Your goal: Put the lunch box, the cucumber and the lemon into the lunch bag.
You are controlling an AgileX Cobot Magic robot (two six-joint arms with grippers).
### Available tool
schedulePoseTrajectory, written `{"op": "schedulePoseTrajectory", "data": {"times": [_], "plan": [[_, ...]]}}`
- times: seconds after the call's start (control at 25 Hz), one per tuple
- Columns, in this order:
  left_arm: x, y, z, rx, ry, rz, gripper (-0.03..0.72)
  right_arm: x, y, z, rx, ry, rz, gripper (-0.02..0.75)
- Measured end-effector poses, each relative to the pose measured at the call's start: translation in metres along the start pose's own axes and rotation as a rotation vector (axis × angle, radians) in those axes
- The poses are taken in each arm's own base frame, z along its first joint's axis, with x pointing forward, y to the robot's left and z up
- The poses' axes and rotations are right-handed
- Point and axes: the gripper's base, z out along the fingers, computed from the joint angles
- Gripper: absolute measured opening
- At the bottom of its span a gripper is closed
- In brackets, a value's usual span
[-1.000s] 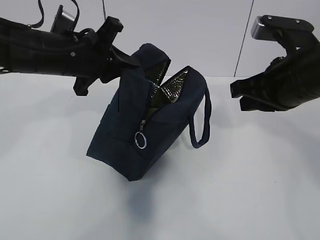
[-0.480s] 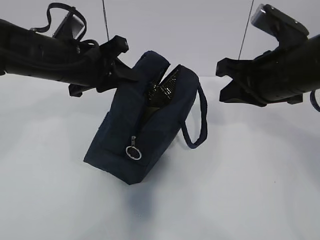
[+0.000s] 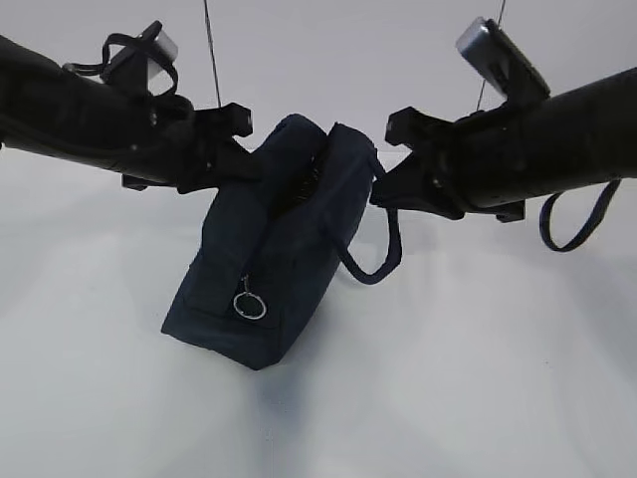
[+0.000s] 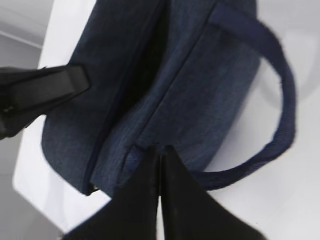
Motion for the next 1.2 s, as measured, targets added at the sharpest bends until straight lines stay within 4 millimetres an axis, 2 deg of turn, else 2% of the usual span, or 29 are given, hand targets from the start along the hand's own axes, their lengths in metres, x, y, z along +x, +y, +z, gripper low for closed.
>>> {"op": "schedulePoseTrajectory", "data": {"times": [0.32, 0.68, 1.0, 1.08, 1.2], "plan": [[-0.003, 0.008, -0.002, -0.047, -0.011, 0.056, 0.02, 0.006, -0.001, 0.022, -0.133, 0.052, 0.003, 0.031], [-0.021, 0.046, -0.022, -0.133, -0.029, 0.075, 0.02, 0.008, 0.001, 0.022, -0.168, 0.075, -0.01, 0.034], [-0.017, 0.049, -0.024, -0.144, 0.042, 0.168, 0.02, 0.005, 0.01, 0.021, -0.264, 0.043, -0.038, 0.045], [-0.016, 0.049, -0.025, -0.156, 0.057, 0.204, 0.02, 0.006, 0.012, 0.02, -0.284, 0.048, -0.037, 0.063], [-0.015, 0.05, -0.026, -0.163, 0.076, 0.232, 0.02, 0.007, 0.015, 0.019, -0.328, 0.065, -0.027, 0.144]]}}
